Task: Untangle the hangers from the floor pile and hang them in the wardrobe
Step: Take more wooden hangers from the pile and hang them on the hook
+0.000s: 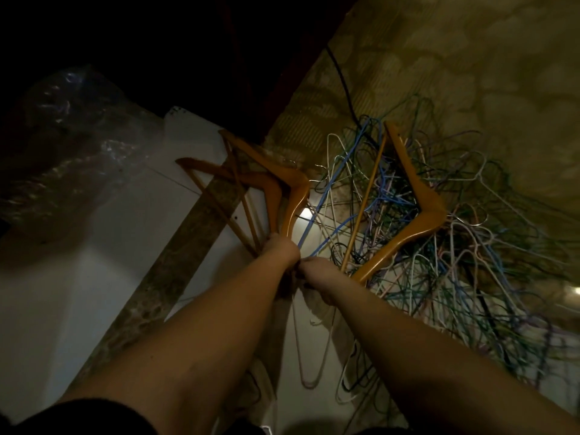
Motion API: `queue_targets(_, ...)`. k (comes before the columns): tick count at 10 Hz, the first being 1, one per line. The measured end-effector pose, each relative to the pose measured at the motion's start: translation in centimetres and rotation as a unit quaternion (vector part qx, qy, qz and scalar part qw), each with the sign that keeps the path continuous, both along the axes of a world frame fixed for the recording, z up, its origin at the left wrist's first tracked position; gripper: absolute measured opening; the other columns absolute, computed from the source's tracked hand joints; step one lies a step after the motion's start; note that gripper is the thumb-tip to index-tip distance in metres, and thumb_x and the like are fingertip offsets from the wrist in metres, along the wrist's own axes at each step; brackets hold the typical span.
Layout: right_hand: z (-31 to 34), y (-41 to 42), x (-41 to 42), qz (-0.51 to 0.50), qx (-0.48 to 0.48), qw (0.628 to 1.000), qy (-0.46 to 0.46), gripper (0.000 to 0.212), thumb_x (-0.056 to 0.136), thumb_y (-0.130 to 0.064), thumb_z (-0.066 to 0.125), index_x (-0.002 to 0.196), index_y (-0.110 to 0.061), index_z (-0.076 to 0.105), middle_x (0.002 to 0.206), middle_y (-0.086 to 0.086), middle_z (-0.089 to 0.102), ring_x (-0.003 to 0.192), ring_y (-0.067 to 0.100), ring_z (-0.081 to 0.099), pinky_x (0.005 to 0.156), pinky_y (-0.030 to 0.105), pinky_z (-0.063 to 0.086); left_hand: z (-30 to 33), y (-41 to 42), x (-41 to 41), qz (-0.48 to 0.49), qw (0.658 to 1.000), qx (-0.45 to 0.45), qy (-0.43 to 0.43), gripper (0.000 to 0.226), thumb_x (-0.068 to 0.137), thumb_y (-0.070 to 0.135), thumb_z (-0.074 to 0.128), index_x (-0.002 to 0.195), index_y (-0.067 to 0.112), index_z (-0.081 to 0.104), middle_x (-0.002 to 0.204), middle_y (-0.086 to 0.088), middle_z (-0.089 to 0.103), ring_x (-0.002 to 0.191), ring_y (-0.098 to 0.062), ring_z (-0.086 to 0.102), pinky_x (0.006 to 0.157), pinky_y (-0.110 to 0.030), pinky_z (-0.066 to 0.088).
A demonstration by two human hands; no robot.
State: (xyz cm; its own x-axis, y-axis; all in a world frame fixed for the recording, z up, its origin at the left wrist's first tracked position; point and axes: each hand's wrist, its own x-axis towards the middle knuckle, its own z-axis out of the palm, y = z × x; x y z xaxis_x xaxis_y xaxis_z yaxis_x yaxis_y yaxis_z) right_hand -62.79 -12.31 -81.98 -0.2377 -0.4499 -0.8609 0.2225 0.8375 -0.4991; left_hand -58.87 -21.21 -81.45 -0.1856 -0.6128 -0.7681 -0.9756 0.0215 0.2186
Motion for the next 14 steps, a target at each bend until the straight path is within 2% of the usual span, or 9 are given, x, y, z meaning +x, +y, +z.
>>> queue_targets(2, 2.3, 2.5, -2.7, -0.122, -0.072, 0.957, 0.254, 0.01, 0.096, -0.022, 0.049, 0.105, -0.022, 0.055, 0.083, -0.001, 0.063, 0.072, 0.016, 0.063, 0.064, 0.034, 0.054, -1.2, 0.6, 1.0, 0.076, 0.996, -0.037, -0.021, 0.029, 0.1, 0.017, 0.046, 0.128, 0.009, 0.046, 0.125, -0.015, 0.056, 0.112, -0.032, 0.059, 0.091, -0.039, 0.051)
queue_targets(4, 1.3, 6.5, -5.3, -0.174, 0.02, 0.929, 0.325, 0.023, 0.088, -0.032, 0.064, 0.097, -0.019, 0.048, 0.09, 0.007, 0.06, 0.074, 0.024, 0.063, 0.068, 0.045, 0.058, 0.7, 0.9, 1.5, -0.015, 0.998, -0.033, -0.052, 0.022, 0.098, 0.023, 0.054, 0.115, 0.01, 0.055, 0.098, -0.007, 0.059, 0.082, -0.021, 0.06, 0.072, -0.031, 0.049)
queue_targets(6, 1.6, 6.4, -6.4, -0.248, 0.086, 0.933, 0.245, 0.052, 0.085, -0.029, 0.07, 0.119, -0.014, 0.034, 0.094, 0.007, 0.055, 0.085, 0.029, 0.06, 0.076, 0.045, 0.056, 3.6, -0.1, 2.6, -0.054, 0.997, -0.017, -0.049, 0.033, 0.095, 0.021, 0.051, 0.118, -0.001, 0.062, 0.118, -0.018, 0.065, 0.111, -0.035, 0.062, 0.095, -0.042, 0.051)
queue_targets(8, 3.3, 5.5, -7.5, -0.289, 0.113, 0.936, 0.167, 0.053, 0.09, -0.023, 0.063, 0.129, -0.008, 0.032, 0.09, 0.01, 0.051, 0.075, 0.027, 0.056, 0.069, 0.042, 0.052, 7.7, -0.8, 3.7, -0.061, 0.995, -0.032, -0.077, 0.018, 0.096, 0.022, 0.052, 0.099, 0.005, 0.057, 0.096, -0.011, 0.059, 0.094, -0.027, 0.064, 0.082, -0.034, 0.051)
queue_targets(9, 3.9, 6.1, -8.1, -0.339, 0.077, 0.925, 0.155, 0.046, 0.092, -0.029, 0.06, 0.126, -0.004, 0.039, 0.085, 0.008, 0.052, 0.066, 0.021, 0.051, 0.064, 0.037, 0.044, 9.5, -1.5, 4.1, -0.042, 0.995, -0.041, -0.079, 0.035, 0.097, 0.023, 0.049, 0.125, 0.002, 0.055, 0.123, -0.018, 0.06, 0.116, -0.035, 0.058, 0.097, -0.04, 0.049)
queue_targets(10, 5.0, 6.5, -8.6, -0.372, 0.028, 0.918, 0.132, 0.036, 0.096, -0.03, 0.053, 0.119, -0.002, 0.048, 0.091, 0.009, 0.058, 0.065, 0.017, 0.051, 0.062, 0.032, 0.042, 11.6, -1.7, 4.3, -0.03, 0.993, -0.04, -0.103, 0.028, 0.101, 0.025, 0.043, 0.119, 0.005, 0.048, 0.123, -0.018, 0.057, 0.112, -0.031, 0.059, 0.1, -0.041, 0.049)
queue_targets(11, 6.2, 6.9, -9.0, -0.383, -0.024, 0.914, 0.13, 0.028, 0.097, -0.022, 0.05, 0.114, 0.0, 0.054, 0.079, 0.007, 0.055, 0.062, 0.016, 0.051, 0.055, 0.028, 0.043, 14.6, -1.4, 4.2, -0.023, 0.995, -0.059, -0.073, 0.023, 0.099, 0.018, 0.047, 0.118, 0.006, 0.047, 0.105, -0.014, 0.059, 0.094, -0.027, 0.065, 0.078, -0.036, 0.056)
queue_targets(12, 7.4, 7.1, -8.5, -0.386, -0.05, 0.914, 0.112, 0.025, 0.093, -0.025, 0.052, 0.11, -0.006, 0.053, 0.087, 0.014, 0.059, 0.063, 0.021, 0.055, 0.062, 0.033, 0.048, 16.4, -1.2, 4.4, 0.007, 0.998, -0.044, -0.041, 0.025, 0.095, 0.015, 0.054, 0.118, 0.006, 0.049, 0.094, -0.012, 0.059, 0.077, -0.023, 0.065, 0.052, -0.029, 0.045)
queue_targets(14, 11.7, 7.6, -7.4, -0.387, -0.1, 0.914, 0.076, 0.021, 0.097, -0.025, 0.048, 0.114, -0.014, 0.051, 0.077, 0.007, 0.052, 0.064, 0.02, 0.049, 0.057, 0.033, 0.041, 20.6, 0.1, 4.7, 0.04, 0.996, 0.015, 0.073, 0.028, 0.086, 0.009, 0.064, 0.113, 0.009, 0.055, 0.098, -0.014, 0.062, 0.08, -0.026, 0.066, 0.059, -0.031, 0.053)
